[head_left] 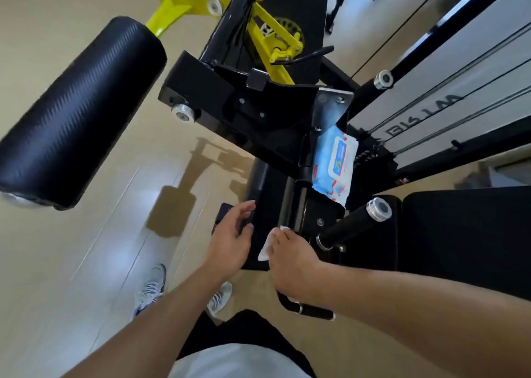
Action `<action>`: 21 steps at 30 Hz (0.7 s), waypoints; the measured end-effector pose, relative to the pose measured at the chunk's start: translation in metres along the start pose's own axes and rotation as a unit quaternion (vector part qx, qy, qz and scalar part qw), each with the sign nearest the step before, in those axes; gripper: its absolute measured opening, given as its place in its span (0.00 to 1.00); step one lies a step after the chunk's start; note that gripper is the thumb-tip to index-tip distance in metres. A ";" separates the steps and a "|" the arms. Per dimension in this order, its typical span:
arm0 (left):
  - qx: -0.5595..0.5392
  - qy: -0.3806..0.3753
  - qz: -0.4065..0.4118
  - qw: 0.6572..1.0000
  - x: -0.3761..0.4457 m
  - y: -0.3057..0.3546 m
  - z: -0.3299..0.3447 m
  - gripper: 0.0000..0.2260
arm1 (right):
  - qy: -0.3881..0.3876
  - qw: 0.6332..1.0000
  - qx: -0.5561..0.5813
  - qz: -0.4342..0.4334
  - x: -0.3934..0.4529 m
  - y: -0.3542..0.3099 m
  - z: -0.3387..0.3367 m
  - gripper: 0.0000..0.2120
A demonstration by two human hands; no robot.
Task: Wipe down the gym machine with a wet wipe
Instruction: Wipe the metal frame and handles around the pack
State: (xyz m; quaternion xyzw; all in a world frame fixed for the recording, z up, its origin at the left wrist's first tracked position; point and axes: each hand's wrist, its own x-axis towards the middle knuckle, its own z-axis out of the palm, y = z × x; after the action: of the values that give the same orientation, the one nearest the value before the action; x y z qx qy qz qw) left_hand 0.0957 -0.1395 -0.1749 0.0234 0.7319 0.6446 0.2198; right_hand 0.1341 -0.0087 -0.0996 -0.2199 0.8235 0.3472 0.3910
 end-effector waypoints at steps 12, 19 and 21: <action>0.028 -0.174 -0.006 0.984 0.022 0.002 -0.039 0.23 | -0.067 0.989 0.075 0.111 0.002 -0.048 -0.009 0.29; 0.110 -0.260 0.036 0.959 0.035 -0.002 -0.050 0.23 | -0.068 0.976 0.047 0.202 0.040 -0.015 -0.016 0.29; 0.120 -0.270 0.035 0.955 0.041 -0.006 -0.052 0.22 | -0.072 0.967 0.070 0.234 0.047 -0.015 -0.017 0.30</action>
State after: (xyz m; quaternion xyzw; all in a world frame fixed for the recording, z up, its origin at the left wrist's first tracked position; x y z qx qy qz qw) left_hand 0.0419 -0.1758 -0.1886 0.2484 0.7160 0.5287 0.3822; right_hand 0.1074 -0.0354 -0.1354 0.0325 0.8441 0.3854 0.3714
